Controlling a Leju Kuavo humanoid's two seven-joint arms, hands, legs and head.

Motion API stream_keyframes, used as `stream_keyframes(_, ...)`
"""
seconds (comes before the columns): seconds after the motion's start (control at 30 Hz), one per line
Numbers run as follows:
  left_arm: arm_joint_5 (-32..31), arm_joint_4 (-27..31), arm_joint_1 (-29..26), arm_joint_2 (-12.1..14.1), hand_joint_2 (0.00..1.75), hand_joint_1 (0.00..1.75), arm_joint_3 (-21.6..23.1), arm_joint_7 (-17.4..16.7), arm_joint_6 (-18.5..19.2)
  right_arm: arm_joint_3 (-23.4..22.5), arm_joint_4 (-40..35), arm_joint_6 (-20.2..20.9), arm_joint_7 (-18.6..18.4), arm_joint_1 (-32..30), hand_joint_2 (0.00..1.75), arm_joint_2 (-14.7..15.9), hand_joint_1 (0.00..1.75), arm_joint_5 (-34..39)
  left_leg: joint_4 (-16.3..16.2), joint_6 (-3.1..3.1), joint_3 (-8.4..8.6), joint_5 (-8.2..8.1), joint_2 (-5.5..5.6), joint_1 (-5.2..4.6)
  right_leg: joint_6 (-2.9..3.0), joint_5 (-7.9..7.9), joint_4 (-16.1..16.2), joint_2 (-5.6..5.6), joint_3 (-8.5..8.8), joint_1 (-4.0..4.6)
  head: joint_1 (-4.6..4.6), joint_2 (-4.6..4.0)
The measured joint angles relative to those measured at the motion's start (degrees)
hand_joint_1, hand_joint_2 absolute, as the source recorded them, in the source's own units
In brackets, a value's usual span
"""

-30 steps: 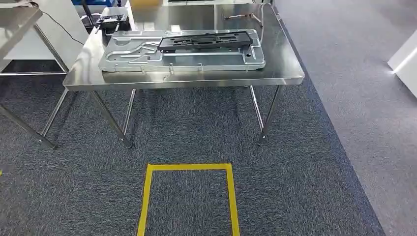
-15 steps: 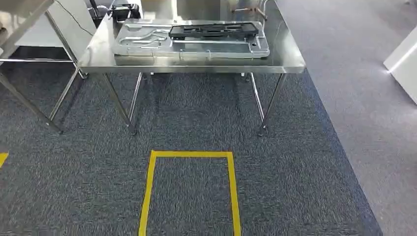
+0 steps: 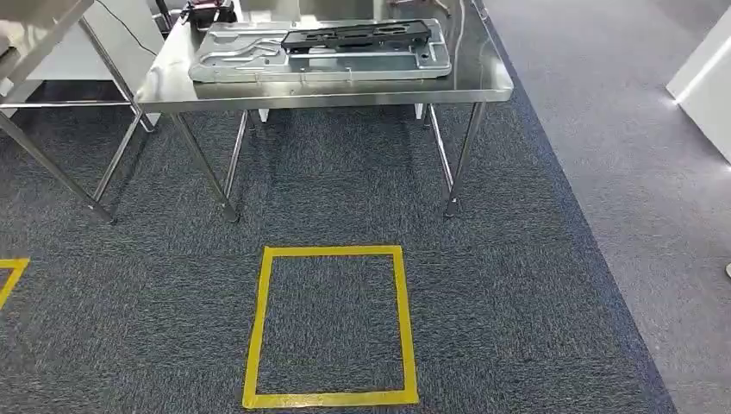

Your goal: Take the parts from the cabinet and place them on the table.

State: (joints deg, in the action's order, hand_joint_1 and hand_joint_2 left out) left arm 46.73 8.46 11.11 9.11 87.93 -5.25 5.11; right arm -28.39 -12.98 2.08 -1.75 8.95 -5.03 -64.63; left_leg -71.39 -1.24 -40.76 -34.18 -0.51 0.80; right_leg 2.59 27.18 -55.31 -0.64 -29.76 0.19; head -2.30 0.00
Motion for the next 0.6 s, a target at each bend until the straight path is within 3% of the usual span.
stream_keyframes(0.03, 0.00, 0.00, -0.01, 0.00, 0.00, 0.00, 0.00, 0.00, -0.04, 0.00, 0.00, 0.00, 0.00, -0.02, 0.00, 0.00, 0.00, 0.00, -3.35, -0.06, -0.34, -0.51, -0.01, 0.00, 0.00, -0.70, -0.31, 0.00, -1.16, 0.11, 0.00, 0.00)
stream_keyframes(0.07, 0.00, 0.00, -0.03, 0.00, 0.00, 0.00, 0.00, 0.00, -0.04, 0.00, 0.00, 0.00, 0.00, -0.04, 0.00, 0.00, 0.00, -0.02, -4.46, -0.03, 0.27, 0.67, 0.00, -0.01, -0.06, -1.23, -0.60, -0.01, -2.17, 0.18, 0.00, 0.00)
stream_keyframes(0.1, 0.00, 0.00, -0.03, 0.00, 0.00, 0.00, 0.00, 0.00, -0.04, 0.00, 0.00, 0.00, 0.00, -0.04, 0.00, 0.00, 0.00, -0.02, -3.48, 0.07, 2.06, 3.11, 0.00, -0.02, -0.16, -1.82, -1.07, -0.01, -3.37, 0.24, 0.00, 0.00)
stream_keyframes(0.13, 0.00, 0.00, 0.00, 0.00, 0.00, 0.00, 0.00, 0.00, -0.04, 0.00, 0.00, 0.00, 0.00, -0.04, 0.00, 0.00, 0.00, -0.02, -0.78, 0.24, 4.65, 5.24, 0.00, -0.02, -0.28, -2.24, -1.55, 0.00, -4.42, 0.25, 0.00, -0.02)
stream_keyframes(0.17, 0.00, 0.00, 0.08, 0.00, 0.00, 0.00, 0.00, 0.00, -0.04, 0.00, 0.00, 0.00, 0.00, 0.01, 0.00, 0.00, 0.00, -0.02, 3.76, 0.51, 8.37, 6.12, 0.04, -0.06, -0.47, -2.65, -2.08, 0.02, -5.43, 0.27, 0.00, 0.00)
stream_keyframes(0.2, 0.00, 0.00, 0.23, 0.04, 0.00, 0.00, 0.00, 0.00, -0.04, 0.00, -0.02, 0.00, 0.00, 0.08, 0.00, 0.00, 0.00, -0.02, 9.20, 0.97, 12.72, 4.60, 0.12, -0.14, -0.67, -3.05, -2.59, 0.00, -6.00, 0.24, 0.00, 0.00)
stream_keyframes(0.23, 0.00, 0.00, 0.45, 0.15, 0.00, 0.00, -0.02, 0.00, -0.07, 0.00, -0.02, 0.00, 0.02, 0.10, 0.00, 0.00, 0.00, -0.02, 14.54, 1.15, 15.88, 2.83, 0.09, -0.48, -0.98, -3.31, -3.15, 0.03, -6.59, 0.56, -0.02, 0.00)
stream_keyframes(0.27, 0.00, 0.00, 0.52, 0.18, 0.00, 0.00, -0.02, 0.02, -0.09, 0.00, -0.02, 0.00, 0.02, 0.07, 0.00, 0.00, 0.00, -0.02, 14.91, 1.34, 15.63, 2.34, 0.02, -0.53, -1.31, -3.89, -3.17, -0.09, -6.73, 0.55, -0.02, 0.00)
stream_keyframes(0.33, 0.00, 0.00, 0.36, 0.17, 0.00, 0.00, 0.00, 0.00, -0.09, 0.00, 0.00, 0.04, 0.04, 0.07, 0.00, 0.02, 0.00, -0.02, 14.88, 1.96, 15.10, 3.15, 0.02, -0.82, -1.98, -5.08, -2.75, -0.16, -6.83, 0.33, 0.00, 0.00)
stream_keyframes(0.37, 0.00, 0.00, 0.19, 0.13, 0.00, 0.00, 0.00, 0.00, -0.07, 0.00, 0.00, 0.24, 0.02, 0.00, 0.00, 0.06, 0.00, -0.02, 15.64, 2.52, 14.70, 4.21, -0.19, -0.14, -2.34, -5.42, -2.80, -0.09, -7.09, 0.55, -0.04, 0.00)
stream_keyframes(0.4, 0.00, 0.00, 0.33, 0.11, 0.00, 0.00, 0.00, 0.00, -0.07, 0.00, 0.00, 0.31, 0.04, 0.00, 0.00, 0.22, 0.00, -0.02, 15.55, 2.93, 13.99, 4.99, -0.54, -0.21, -2.76, -3.05, -3.77, 0.34, -7.64, 0.16, -0.02, 0.00)
stream_keyframes(0.43, 0.00, 0.00, 0.40, 0.11, 0.00, 0.00, 0.00, 0.00, -0.07, 0.00, 0.00, 0.33, 0.02, -0.01, 0.00, 0.22, 0.00, -0.02, 15.54, 3.44, 13.09, 5.66, -0.49, -0.21, -3.02, 0.65, -6.36, 0.40, -8.52, 0.01, -0.02, 0.00)
stream_keyframes(0.47, 0.00, 0.00, 0.36, 0.11, 0.00, 0.00, 0.00, 0.00, -0.09, 0.00, 0.00, 0.39, 0.04, -0.10, 0.00, 0.22, 0.00, -0.02, 15.52, 3.60, 12.16, 6.37, -0.49, -0.25, -3.34, 4.46, -10.42, 0.42, -9.55, -0.22, -0.04, -0.02)
stream_keyframes(0.5, 0.02, 0.00, 0.31, 0.11, 0.00, 0.00, 0.00, 0.00, -0.11, 0.00, 0.00, 0.39, 0.07, -0.13, 0.00, 0.22, 0.00, 0.04, 15.47, 3.62, 11.29, 7.03, -0.49, -0.28, -3.59, 7.13, -14.62, 0.44, -10.49, -0.41, -0.02, -0.02)
stream_keyframes(0.53, 0.07, 0.00, 0.29, 0.11, 0.00, 0.00, 0.00, 0.02, -0.13, 0.00, 0.00, 0.39, 0.11, -0.12, 0.00, 0.22, 0.00, 0.18, 15.34, 3.59, 10.49, 7.71, -0.52, -0.30, -3.80, 8.25, -18.23, 0.44, -11.13, -0.52, -0.02, 0.00)
stream_keyframes(0.57, 0.07, 0.00, 0.25, 0.11, 0.00, 0.00, 0.00, 0.00, -0.15, 0.00, 0.00, 0.39, 0.20, -0.13, 0.00, 0.22, 0.00, 0.33, 15.18, 3.42, 9.37, 8.41, -0.53, -0.30, -3.96, 7.38, -20.30, 0.43, -10.99, -0.62, -0.02, -0.02)
stream_keyframes(0.6, 0.07, 0.00, 0.24, 0.09, 0.00, 0.00, 0.00, 0.00, -0.15, 0.00, 0.00, 0.55, 0.22, -0.13, 0.00, 0.22, 0.00, 0.48, 14.93, 3.28, 8.28, 9.04, -0.55, -0.29, -4.02, 5.06, -19.91, 0.43, -9.74, -0.73, -0.02, 0.00)
